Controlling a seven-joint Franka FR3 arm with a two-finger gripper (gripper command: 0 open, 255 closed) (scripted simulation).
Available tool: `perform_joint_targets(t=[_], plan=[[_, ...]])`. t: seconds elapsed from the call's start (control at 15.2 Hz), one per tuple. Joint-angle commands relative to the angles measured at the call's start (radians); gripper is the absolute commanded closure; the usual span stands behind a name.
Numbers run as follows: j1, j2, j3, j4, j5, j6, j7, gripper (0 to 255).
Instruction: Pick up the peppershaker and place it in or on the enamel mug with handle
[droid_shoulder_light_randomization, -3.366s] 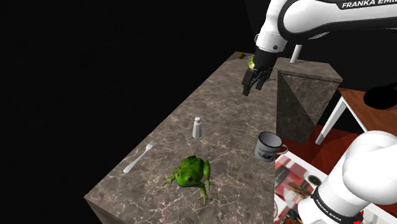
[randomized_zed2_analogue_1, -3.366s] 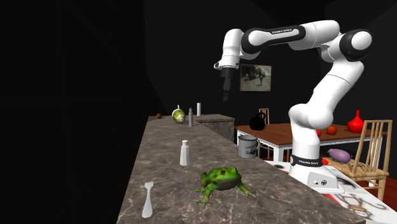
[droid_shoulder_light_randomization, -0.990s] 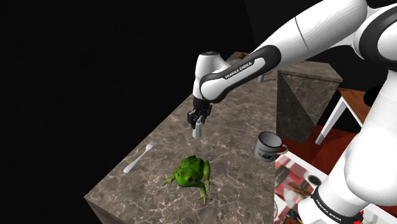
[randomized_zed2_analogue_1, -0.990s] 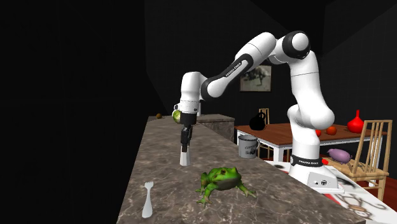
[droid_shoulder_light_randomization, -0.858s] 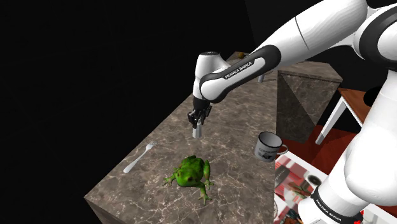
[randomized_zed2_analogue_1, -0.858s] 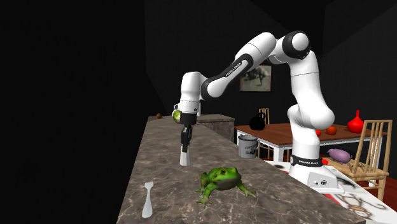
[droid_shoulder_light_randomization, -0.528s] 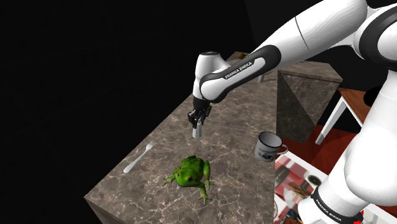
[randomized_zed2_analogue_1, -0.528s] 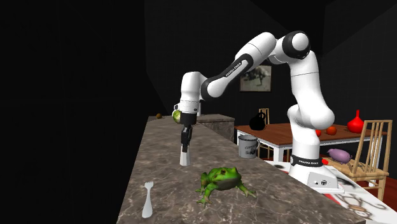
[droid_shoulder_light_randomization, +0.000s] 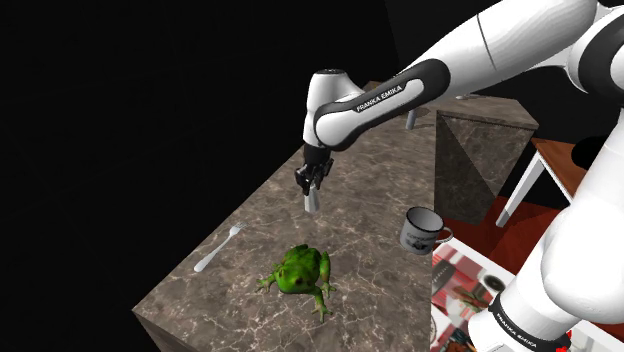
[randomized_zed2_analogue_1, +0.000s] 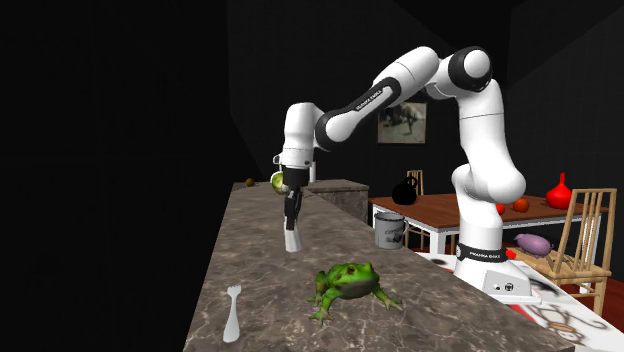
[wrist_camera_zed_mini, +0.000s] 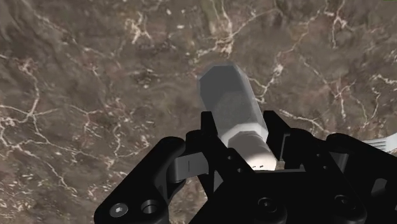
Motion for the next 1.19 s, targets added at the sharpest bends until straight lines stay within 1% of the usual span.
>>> perform_joint_targets(t=[0.0, 1.12], plan=[[-0.001, -0.014, 0.0, 0.01, 0.003, -0.024, -0.003, 255], [-0.004, -0.098, -0.001, 0.147, 0.018, -0.243, -0.009, 255]])
